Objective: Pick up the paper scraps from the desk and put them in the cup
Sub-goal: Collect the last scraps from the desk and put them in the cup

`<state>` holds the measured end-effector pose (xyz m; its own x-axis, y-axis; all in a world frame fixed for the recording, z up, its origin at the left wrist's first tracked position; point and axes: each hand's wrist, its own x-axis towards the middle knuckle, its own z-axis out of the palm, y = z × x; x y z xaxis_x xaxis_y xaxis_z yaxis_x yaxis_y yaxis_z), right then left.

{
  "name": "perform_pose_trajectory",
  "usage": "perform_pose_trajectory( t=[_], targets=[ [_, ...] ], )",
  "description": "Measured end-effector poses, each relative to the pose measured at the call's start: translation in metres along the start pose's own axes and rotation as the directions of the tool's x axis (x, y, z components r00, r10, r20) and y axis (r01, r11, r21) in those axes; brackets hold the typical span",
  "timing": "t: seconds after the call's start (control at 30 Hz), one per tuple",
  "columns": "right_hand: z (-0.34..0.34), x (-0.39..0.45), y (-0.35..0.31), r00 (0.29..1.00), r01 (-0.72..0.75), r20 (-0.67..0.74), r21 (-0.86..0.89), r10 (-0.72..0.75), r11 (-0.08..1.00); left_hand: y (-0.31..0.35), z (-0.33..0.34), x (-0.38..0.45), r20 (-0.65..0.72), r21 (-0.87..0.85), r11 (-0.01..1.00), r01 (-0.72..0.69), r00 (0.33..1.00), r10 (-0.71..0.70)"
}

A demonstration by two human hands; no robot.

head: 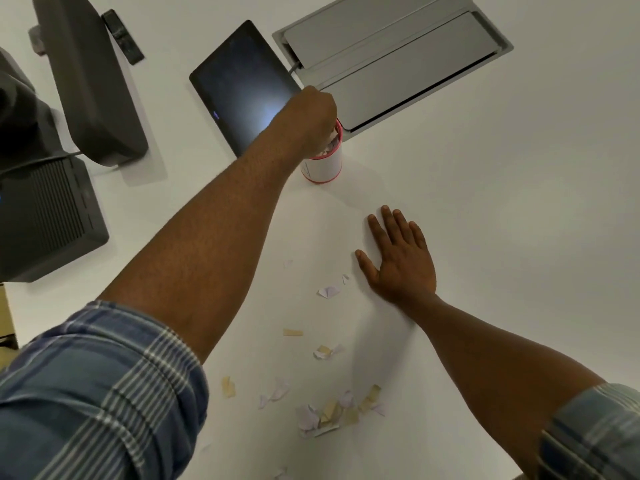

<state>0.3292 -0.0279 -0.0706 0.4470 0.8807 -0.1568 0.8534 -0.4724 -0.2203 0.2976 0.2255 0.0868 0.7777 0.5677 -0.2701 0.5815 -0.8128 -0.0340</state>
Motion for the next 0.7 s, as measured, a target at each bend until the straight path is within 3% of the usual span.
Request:
perform_pose_trajectory(
  t=[0.17, 0.3, 0.43, 0.57, 0.7],
  targets=[
    [-0.002, 0.000, 0.000, 1.000, -0.001, 0.002, 0.001, 0.001, 1.000, 0.001, 0.017, -0.016, 0.076, -0.028, 0.999, 0.032, 0.997, -0.030],
    [-0.003, 0.000, 0.001, 1.000, 0.000, 0.010, 0.003, 0.000, 1.000, -0.013, 0.019, -0.047, -0.154, -0.277, 0.961, 0.015, 0.986, -0.060],
    [-0.004, -0.001, -0.001, 1.000, 0.002, 0.018, -0.004, -0.002, 1.000, -0.038, 0.036, -0.113, -0.413, -0.490, 0.871, -0.001, 0.881, -0.231],
    [-0.006, 0.001, -0.001, 1.000, 0.011, 0.026, -0.004, -0.011, 1.000, -0.057, 0.081, -0.202, -0.312, -0.563, 0.815, 0.137, 0.878, -0.363],
    [-0.009, 0.000, -0.017, 1.000, 0.008, 0.009, 0.207, -0.010, 0.978, -0.067, 0.128, -0.279, -0.169, -0.571, 0.775, 0.271, 0.885, -0.434]
  ],
)
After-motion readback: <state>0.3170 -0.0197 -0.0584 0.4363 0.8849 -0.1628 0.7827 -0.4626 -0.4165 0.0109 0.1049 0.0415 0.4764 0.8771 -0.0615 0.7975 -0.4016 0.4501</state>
